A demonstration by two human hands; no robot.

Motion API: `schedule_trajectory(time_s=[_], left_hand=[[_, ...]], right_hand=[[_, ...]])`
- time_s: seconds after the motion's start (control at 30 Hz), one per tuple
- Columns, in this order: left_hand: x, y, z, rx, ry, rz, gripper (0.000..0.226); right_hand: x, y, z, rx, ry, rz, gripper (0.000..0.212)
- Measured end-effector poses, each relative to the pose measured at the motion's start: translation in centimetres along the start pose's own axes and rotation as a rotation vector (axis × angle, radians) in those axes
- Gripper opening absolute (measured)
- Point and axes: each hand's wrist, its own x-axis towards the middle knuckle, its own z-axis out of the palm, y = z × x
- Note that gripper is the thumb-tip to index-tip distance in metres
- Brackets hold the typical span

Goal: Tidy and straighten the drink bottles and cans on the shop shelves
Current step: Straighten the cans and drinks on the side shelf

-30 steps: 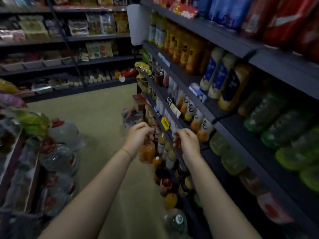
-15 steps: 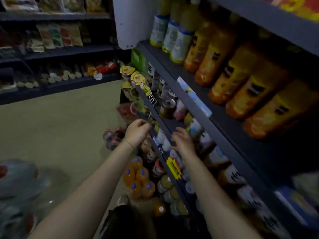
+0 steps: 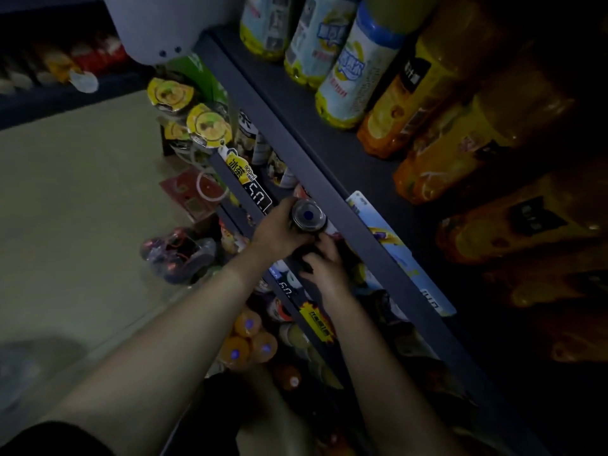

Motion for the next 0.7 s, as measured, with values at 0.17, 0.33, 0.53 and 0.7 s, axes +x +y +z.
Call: schedule_trajectory(time_s=[0.17,0.33,0.53,0.7], left_hand=[[-1.1,-0.1,-0.6,-0.011,0.01,-0.097,0.072],[-7.8,0.2,1.4,-0.409,0.095,-0.189,0.064],[-19.8,3.6,7.9,-0.647,0.151,-0.266,0.036],[-33.2,6.9,16.6,-0.752,0.291,-0.18,0.027]], right_hand=[[-1.9,0.0,-1.0,0.003,0.002,-0.073,0.041],[-6.3,1.4,-3.9,0.03,-0.035,-0.124,0.015],[-15.2,6.0,-9.8,0.117,-0.119,-0.138,0.009],[-25.0,14.9,-17.9,0.128,-0.294,-0.209,0.029]])
